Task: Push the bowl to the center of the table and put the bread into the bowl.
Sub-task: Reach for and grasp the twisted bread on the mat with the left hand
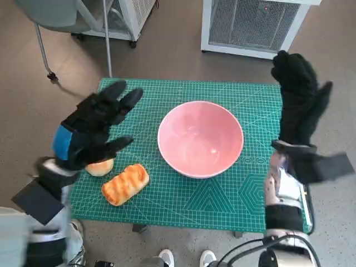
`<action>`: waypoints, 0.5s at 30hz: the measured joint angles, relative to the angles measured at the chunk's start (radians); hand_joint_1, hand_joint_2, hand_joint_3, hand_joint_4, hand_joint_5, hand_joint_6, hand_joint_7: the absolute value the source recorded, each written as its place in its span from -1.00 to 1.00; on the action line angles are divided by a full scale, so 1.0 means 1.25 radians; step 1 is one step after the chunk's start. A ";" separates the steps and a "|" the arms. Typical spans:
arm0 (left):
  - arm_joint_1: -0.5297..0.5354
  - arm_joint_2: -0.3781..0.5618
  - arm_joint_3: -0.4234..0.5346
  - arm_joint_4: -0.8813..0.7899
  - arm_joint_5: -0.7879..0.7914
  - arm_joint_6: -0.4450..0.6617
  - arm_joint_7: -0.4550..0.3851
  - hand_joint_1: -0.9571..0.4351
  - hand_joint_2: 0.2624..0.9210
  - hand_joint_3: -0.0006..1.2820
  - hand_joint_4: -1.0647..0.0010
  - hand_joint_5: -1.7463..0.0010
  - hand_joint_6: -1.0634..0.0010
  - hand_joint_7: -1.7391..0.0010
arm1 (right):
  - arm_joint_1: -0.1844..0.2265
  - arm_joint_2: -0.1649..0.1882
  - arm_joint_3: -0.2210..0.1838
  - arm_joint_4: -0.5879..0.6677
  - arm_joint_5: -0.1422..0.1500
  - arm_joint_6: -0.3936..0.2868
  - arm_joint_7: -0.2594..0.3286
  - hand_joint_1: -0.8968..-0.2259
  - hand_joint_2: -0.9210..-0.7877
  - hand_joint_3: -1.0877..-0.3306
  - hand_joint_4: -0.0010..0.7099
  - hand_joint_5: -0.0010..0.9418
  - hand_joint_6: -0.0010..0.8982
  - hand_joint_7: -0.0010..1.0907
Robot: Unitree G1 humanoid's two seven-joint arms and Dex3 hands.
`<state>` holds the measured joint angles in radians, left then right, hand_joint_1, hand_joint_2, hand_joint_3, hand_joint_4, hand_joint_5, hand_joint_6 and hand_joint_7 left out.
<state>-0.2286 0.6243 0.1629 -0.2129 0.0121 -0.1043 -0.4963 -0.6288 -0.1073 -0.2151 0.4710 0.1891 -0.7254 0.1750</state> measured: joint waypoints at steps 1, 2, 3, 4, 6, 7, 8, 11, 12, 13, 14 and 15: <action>0.009 0.028 0.001 -0.024 0.016 0.033 -0.017 0.34 0.66 -0.99 0.69 1.00 0.29 1.00 | 0.007 -0.004 0.003 -0.021 0.000 0.001 0.002 0.11 -1.00 -0.19 -0.10 -0.97 -1.00 0.25; 0.016 0.051 0.002 -0.045 0.029 0.066 -0.031 0.35 0.65 -0.99 0.70 1.00 0.30 1.00 | 0.012 -0.006 0.005 -0.041 0.000 0.002 0.003 0.11 -1.00 -0.18 -0.10 -0.97 -1.00 0.25; 0.024 0.076 0.002 -0.068 0.041 0.098 -0.048 0.34 0.63 -0.99 0.75 1.00 0.33 1.00 | 0.018 -0.008 0.008 -0.059 0.000 0.003 0.003 0.10 -1.00 -0.16 -0.09 -0.97 -1.00 0.26; 0.031 0.098 0.002 -0.093 0.056 0.133 -0.065 0.34 0.62 -1.00 0.76 1.00 0.34 1.00 | 0.022 -0.008 0.011 -0.078 0.000 0.008 0.003 0.10 -1.00 -0.16 -0.09 -0.97 -1.00 0.26; 0.048 0.142 -0.002 -0.147 0.087 0.202 -0.100 0.32 0.58 -1.00 0.81 1.00 0.36 1.00 | 0.033 -0.008 0.019 -0.115 -0.001 0.019 0.003 0.09 -1.00 -0.13 -0.07 -0.96 -1.00 0.28; 0.055 0.162 -0.003 -0.173 0.099 0.230 -0.114 0.30 0.56 -1.00 0.82 1.00 0.36 1.00 | 0.039 -0.008 0.022 -0.132 -0.001 0.025 0.002 0.09 -1.00 -0.13 -0.07 -0.96 -0.99 0.29; 0.063 0.179 -0.004 -0.198 0.113 0.259 -0.129 0.30 0.55 -1.00 0.82 1.00 0.37 1.00 | 0.046 -0.008 0.025 -0.148 -0.006 0.031 0.000 0.09 -1.00 -0.13 -0.06 -0.96 -0.99 0.29; 0.084 0.208 -0.007 -0.263 0.136 0.317 -0.155 0.25 0.53 -1.00 0.82 0.99 0.36 1.00 | 0.059 -0.007 0.031 -0.181 -0.019 0.048 -0.008 0.09 -1.00 -0.12 -0.05 -0.96 -1.00 0.33; 0.092 0.213 -0.009 -0.280 0.140 0.330 -0.161 0.24 0.52 -1.00 0.81 0.99 0.36 1.00 | 0.062 -0.006 0.033 -0.188 -0.022 0.053 -0.009 0.09 -1.00 -0.11 -0.05 -0.96 -1.00 0.34; 0.101 0.217 -0.011 -0.297 0.145 0.341 -0.165 0.22 0.51 -1.00 0.80 0.99 0.36 1.00 | 0.064 -0.005 0.035 -0.195 -0.024 0.057 -0.010 0.09 -1.00 -0.11 -0.05 -0.96 -1.00 0.35; 0.109 0.220 -0.015 -0.312 0.150 0.352 -0.170 0.21 0.51 -1.00 0.79 0.99 0.36 1.00 | 0.065 -0.005 0.036 -0.201 -0.025 0.061 -0.012 0.09 -1.00 -0.11 -0.05 -0.96 -1.00 0.35; 0.117 0.222 -0.020 -0.325 0.154 0.361 -0.174 0.19 0.51 -1.00 0.78 0.99 0.36 1.00 | 0.067 -0.004 0.038 -0.206 -0.026 0.065 -0.013 0.09 -1.00 -0.11 -0.05 -0.96 -1.00 0.35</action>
<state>-0.0828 0.9018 0.1384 -0.6198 0.2045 0.3473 -0.7138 -0.5455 -0.1128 -0.1677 0.2137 0.1566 -0.6444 0.1593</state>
